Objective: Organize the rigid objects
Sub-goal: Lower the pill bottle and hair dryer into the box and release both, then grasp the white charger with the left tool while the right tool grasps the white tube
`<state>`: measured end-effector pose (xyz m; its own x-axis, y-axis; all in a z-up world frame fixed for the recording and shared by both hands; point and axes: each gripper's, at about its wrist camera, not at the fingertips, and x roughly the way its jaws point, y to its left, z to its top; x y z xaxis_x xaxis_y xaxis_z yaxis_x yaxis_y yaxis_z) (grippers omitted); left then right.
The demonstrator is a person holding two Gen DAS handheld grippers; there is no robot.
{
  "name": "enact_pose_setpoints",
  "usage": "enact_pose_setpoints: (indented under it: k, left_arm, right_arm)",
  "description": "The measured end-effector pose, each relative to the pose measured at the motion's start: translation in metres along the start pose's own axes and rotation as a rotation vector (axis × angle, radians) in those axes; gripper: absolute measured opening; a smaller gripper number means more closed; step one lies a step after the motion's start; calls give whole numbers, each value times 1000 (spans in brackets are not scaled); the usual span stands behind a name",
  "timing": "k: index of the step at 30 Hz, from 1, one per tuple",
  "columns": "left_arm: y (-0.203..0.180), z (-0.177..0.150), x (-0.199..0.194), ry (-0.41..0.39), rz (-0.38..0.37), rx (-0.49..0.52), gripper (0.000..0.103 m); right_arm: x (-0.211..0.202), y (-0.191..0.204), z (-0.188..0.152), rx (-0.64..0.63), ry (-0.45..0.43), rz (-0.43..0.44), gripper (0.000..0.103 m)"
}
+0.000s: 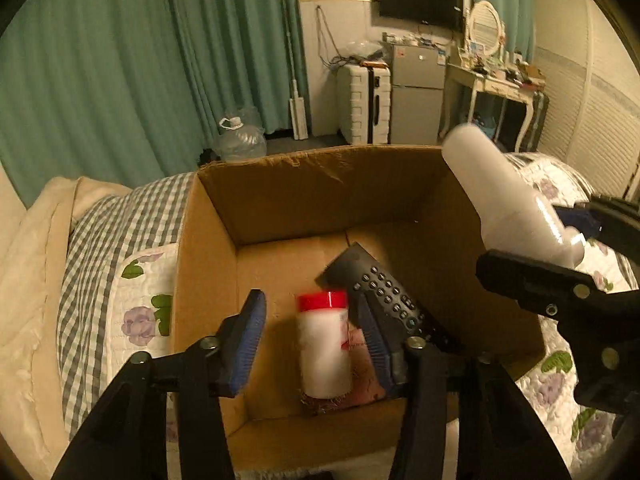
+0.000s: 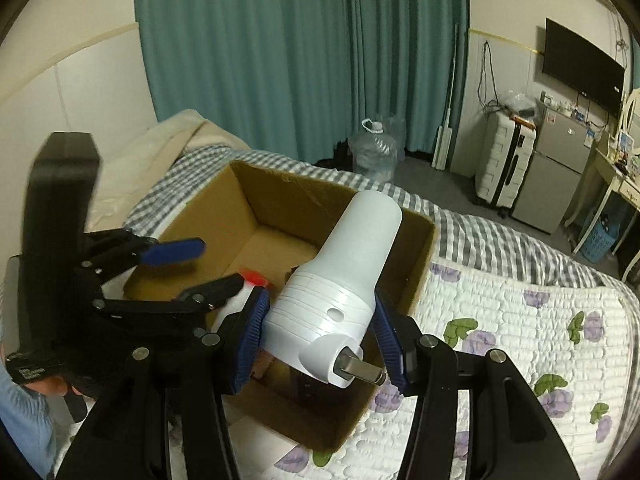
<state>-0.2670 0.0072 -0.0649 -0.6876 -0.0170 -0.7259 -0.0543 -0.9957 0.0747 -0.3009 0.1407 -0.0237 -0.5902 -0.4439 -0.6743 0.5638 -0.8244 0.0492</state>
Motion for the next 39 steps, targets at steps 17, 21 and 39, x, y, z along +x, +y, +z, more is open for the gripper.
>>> enact_pose_setpoints:
  k: [17,21,39]
  left_arm:
    - [24,-37,-96,-105,40,-104,61]
    - [24,-68,-126,-126,49,-101,61]
    - [-7,-170,-55,207,-86,-165,60]
  right_arm:
    - [-48,22,-20,-12,-30,-86,88]
    - [-88,36,-37,-13,-50,-114,88]
    - [-66,72,-154,34,20,-85,88]
